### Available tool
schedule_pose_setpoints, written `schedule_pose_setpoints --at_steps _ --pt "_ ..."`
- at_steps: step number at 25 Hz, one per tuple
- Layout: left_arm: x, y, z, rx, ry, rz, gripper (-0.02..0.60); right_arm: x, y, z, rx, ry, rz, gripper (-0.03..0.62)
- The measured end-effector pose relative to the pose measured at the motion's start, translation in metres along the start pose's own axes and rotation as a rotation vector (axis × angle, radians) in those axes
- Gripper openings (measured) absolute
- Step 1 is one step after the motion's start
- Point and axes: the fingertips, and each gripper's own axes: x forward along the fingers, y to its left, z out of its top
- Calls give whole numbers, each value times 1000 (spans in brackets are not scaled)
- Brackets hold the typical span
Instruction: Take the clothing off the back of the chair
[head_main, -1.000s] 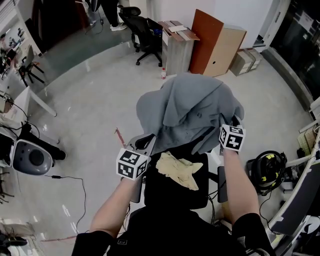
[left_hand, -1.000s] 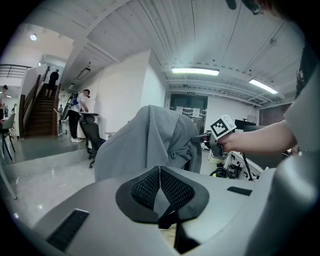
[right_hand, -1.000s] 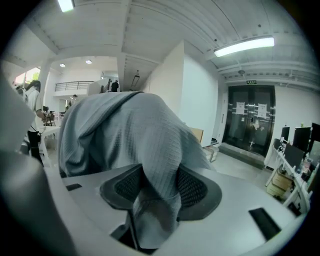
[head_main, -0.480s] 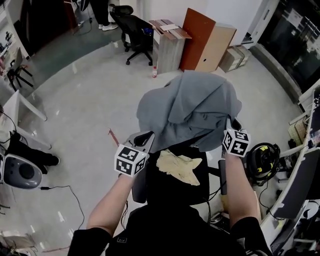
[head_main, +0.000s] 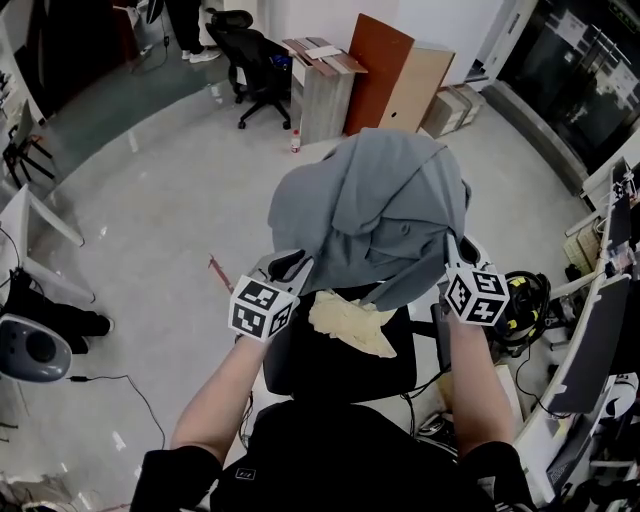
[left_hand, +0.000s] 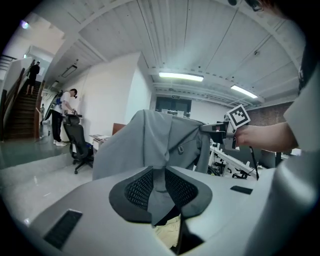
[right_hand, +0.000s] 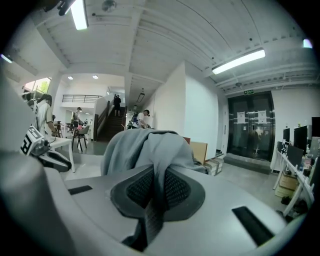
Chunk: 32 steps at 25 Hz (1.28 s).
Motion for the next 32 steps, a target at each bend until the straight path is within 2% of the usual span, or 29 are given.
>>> schedule_pose_setpoints --at_steps 8,11,16,20,24,30,32 --pt "1 -39 2 89 32 -34 161 -63 30 17 13 -101 96 34" --pt "2 -49 0 116 41 -37 181 -77 36 7 29 -112 109 34" --pt "4 -49 0 113 50 -7 223 -89 38 -15 77 -103 115 34" --pt "20 -38 8 150 83 -1 280 -92 42 -20 81 -106 128 34" --pt "45 -13 21 162 101 26 304 -91 34 -27 99 -93 126 34" --pt "91 50 21 132 142 146 347 -66 23 -48 123 -42 114 34" --pt "109 63 21 124 147 156 351 -59 23 -60 138 -15 113 34"
